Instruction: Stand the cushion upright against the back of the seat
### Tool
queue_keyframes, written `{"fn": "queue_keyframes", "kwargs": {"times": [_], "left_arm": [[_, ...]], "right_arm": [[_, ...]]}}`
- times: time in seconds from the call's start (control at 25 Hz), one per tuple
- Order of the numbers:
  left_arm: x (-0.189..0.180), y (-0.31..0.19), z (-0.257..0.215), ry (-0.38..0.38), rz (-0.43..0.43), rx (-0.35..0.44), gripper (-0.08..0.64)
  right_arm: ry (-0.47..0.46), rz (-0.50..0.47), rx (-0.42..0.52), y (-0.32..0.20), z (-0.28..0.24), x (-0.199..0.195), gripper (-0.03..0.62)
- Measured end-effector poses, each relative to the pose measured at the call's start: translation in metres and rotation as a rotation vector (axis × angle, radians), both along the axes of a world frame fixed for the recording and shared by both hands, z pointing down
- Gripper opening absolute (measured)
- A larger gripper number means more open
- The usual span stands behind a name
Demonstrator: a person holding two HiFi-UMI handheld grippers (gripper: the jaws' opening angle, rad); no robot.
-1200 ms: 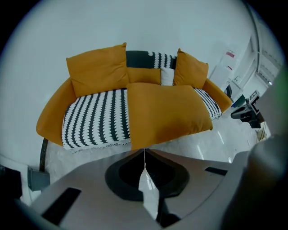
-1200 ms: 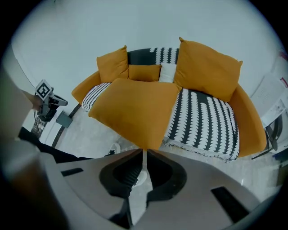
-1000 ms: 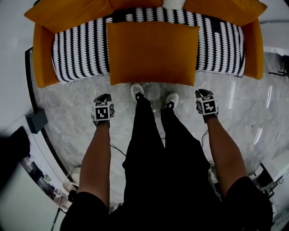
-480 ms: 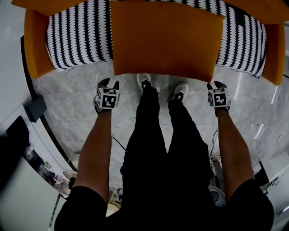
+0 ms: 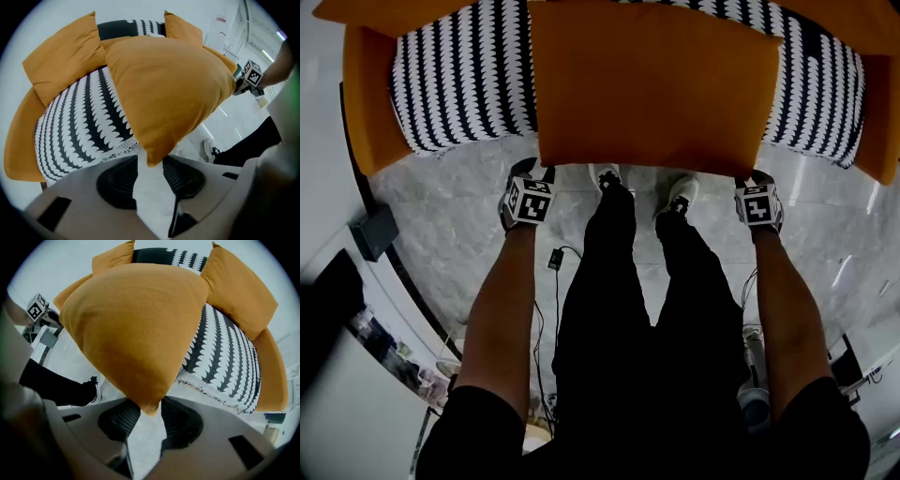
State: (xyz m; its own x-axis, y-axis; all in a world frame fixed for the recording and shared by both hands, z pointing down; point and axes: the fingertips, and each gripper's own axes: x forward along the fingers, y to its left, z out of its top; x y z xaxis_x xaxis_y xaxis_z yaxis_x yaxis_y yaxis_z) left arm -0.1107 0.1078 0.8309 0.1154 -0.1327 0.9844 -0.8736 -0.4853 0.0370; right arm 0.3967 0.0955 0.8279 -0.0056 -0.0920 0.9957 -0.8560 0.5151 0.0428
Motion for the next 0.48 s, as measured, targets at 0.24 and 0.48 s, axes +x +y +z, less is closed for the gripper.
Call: {"fn": "queue_keyframes", "kwargs": {"times": [0.24,0.48], "left_arm": [[0.006,0.003,-0.014,0.036,0.030,0.007,0.061],[0.009,-0.001,-0.033,0.065,0.002,0.004,0.040]], "right_arm": [[-0.009,0.050,0.025,-0.001,-0.010,-0.008,0.086],[-0.029,0.126,0.052,-0.006,-0.032,-0.008,0.060]]}}
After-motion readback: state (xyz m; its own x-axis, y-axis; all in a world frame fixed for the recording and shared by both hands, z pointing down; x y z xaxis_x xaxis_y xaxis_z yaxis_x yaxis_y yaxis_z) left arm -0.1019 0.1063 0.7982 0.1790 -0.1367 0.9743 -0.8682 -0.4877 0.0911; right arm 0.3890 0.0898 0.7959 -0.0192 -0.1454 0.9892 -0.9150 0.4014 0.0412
